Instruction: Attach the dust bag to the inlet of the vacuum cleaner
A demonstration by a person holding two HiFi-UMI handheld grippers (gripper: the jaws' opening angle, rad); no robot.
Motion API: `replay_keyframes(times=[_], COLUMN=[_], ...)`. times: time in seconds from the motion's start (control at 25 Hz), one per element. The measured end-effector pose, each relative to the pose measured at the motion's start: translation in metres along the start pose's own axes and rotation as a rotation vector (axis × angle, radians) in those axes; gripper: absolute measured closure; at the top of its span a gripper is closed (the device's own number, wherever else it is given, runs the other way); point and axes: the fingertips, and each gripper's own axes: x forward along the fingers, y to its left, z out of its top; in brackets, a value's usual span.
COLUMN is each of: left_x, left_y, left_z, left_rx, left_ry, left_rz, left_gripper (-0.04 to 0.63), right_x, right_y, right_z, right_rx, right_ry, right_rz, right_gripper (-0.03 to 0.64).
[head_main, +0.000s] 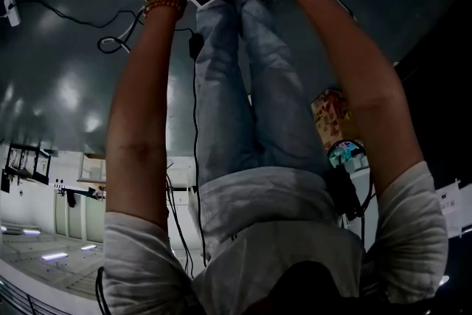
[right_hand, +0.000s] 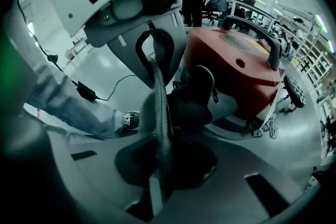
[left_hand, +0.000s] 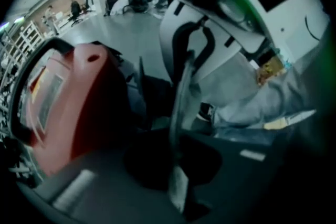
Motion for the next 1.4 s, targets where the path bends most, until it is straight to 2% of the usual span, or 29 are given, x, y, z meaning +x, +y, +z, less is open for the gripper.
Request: replay_keyframes(times=[0.08, 0.28, 0.48, 0.6, 0.72, 0.96, 1.16, 1.32, 1.4], left_x=[-0.003, 0.007, -0.006, 0.007, 0.017, -0.006, 0.014, -0.001, -0.004], left_y=[0.006, -0.004, -0.004, 0.004, 0.001, 0.004, 0.009, 0.013, 0.018], left_z=[0.004, -0.003, 0.004, 0.000, -0.004, 0.006, 0.004, 0.013, 0.017], left_rx=[0.034, -0.045, 0.027, -0.007, -0.037, 0.025, -0.068, -0.022, -0.009], left_ry=[-0.002, 0.002, -0.006, -0.008, 0.002, -0.019, -0.031, -0.037, -0.046], left_rz=[0.002, -0.011, 0.010, 0.005, -0.004, 0.011, 0.014, 0.024, 0.038], left_gripper=[0.575, 0.580, 0.578, 0.575, 0.577, 0.577, 0.578, 0.581, 0.580], right_x=[0.000, -0.003, 0.004, -0.003, -0.004, 0.004, -0.011, -0.002, -0.003], right_y=[0.002, 0.000, 0.001, 0.005, 0.006, -0.001, -0.006, -0.023, -0.024], right_z=[-0.001, 0.003, -0.006, 0.002, 0.005, -0.006, 0.003, -0.008, -0.011], right_rx=[0.000, -0.051, -0.018, -0.059, -0.052, -0.029, -0.052, -0.003, -0.017], right_ry=[0.003, 0.014, 0.012, 0.019, 0.007, 0.031, 0.019, 0.021, 0.036], right_rz=[-0.001, 0.007, 0.016, -0.002, 0.005, 0.014, -0.012, -0.020, -0.027], right_gripper=[0.583, 0.583, 0.583, 0.583, 0.583, 0.583, 0.581, 0.581, 0.583])
